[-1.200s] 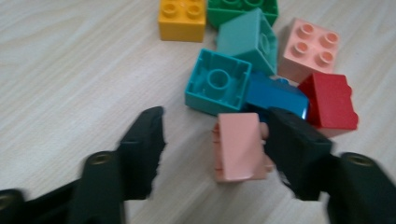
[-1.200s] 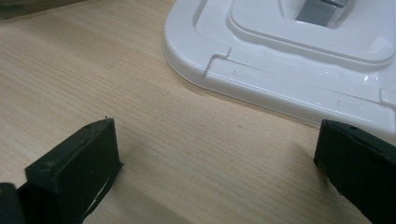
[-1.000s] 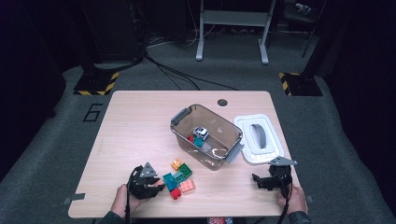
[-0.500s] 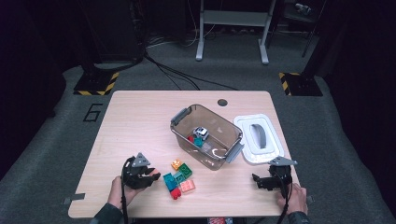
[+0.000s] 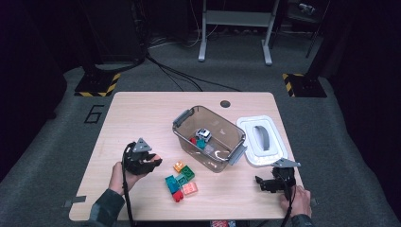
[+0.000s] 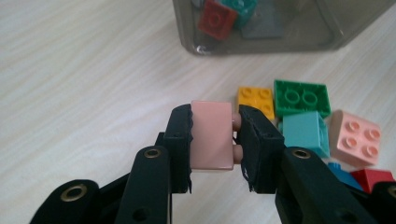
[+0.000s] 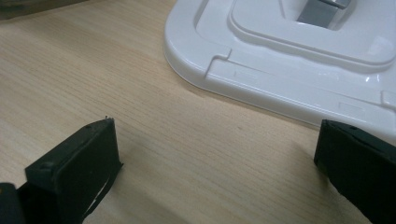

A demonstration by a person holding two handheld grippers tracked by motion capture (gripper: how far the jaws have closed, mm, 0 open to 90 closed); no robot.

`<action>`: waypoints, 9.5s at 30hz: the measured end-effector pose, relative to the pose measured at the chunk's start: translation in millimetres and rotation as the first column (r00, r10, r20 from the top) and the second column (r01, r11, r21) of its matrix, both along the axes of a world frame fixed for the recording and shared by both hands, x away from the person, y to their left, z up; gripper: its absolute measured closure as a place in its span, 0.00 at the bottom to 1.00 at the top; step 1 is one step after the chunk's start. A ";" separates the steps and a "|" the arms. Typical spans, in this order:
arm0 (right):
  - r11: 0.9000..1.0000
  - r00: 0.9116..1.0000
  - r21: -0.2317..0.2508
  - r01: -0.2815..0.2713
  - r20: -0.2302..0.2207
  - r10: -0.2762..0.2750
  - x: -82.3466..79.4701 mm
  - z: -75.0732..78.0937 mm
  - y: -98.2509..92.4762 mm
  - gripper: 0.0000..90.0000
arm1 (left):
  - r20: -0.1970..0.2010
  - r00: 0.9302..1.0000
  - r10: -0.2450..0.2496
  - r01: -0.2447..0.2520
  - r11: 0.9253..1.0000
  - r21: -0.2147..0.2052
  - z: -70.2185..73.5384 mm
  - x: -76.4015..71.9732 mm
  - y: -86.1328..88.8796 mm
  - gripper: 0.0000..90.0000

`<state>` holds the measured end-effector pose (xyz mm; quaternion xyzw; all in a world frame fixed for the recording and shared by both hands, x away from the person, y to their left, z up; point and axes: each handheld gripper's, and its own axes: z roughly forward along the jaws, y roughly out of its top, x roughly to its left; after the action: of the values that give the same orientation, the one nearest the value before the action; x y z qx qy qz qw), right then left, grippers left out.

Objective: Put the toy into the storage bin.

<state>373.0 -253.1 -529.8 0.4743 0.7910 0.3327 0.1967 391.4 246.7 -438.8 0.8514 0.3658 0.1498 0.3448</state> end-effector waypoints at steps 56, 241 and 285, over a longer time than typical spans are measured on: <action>1.000 1.000 -0.006 -0.022 0.003 0.022 1.7 0.0 -1.2 0.00 | 0.048 0.998 -0.041 0.039 0.998 0.051 57.5 95.6 -85.2 0.73; 1.000 1.000 -0.003 -0.026 0.004 0.026 2.0 0.0 -1.4 0.00 | -0.006 0.997 -0.079 0.079 0.991 0.112 54.0 102.0 -88.2 0.64; 1.000 1.000 -0.003 -0.026 0.004 0.026 2.0 0.1 -1.4 0.00 | -0.094 0.990 -0.100 0.108 0.991 0.076 -29.3 -13.9 -38.8 0.01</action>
<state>374.9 -254.4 -529.8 0.4630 0.7973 0.3348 0.1946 377.5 207.9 -468.1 0.8885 0.3296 0.1077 0.3006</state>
